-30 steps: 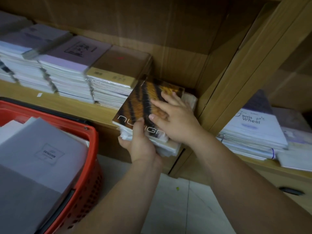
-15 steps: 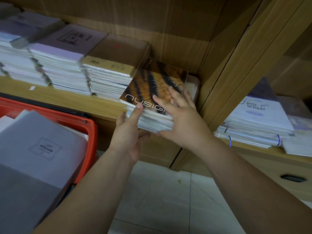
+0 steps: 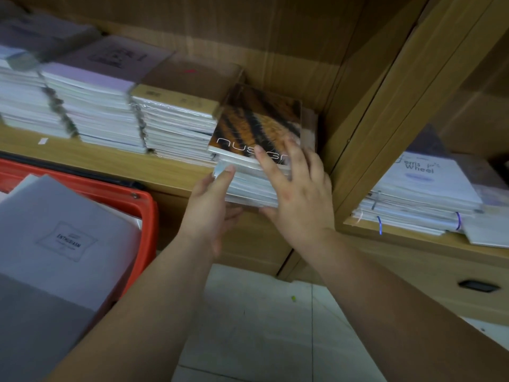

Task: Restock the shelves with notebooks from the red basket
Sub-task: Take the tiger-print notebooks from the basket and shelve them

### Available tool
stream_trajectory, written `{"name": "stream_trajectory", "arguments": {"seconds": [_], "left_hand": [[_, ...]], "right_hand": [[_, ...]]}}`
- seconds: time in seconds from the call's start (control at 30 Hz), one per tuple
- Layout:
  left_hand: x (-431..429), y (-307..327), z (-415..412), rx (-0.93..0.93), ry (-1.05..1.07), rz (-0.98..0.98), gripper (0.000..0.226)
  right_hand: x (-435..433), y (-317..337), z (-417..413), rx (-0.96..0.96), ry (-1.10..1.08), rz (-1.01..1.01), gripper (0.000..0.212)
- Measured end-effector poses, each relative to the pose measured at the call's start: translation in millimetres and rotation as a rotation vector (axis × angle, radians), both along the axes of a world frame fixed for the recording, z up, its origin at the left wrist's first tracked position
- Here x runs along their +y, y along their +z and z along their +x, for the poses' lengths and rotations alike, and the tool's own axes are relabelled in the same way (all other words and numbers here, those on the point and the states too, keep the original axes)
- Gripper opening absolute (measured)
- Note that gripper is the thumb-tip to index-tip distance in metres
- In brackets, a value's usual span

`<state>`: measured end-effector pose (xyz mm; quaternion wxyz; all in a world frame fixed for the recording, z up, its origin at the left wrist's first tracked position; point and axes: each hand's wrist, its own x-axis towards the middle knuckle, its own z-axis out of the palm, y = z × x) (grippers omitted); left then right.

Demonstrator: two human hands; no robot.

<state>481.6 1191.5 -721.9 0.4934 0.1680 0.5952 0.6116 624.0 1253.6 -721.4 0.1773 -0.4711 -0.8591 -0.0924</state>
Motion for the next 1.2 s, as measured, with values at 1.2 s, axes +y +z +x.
{"name": "stream_trajectory", "arguments": {"seconds": [1.2], "left_hand": [[27, 15, 19, -0.305, 0.036, 0.24, 0.068]], "right_hand": [[40, -9, -29, 1.064, -0.084, -0.49, 0.092]]}}
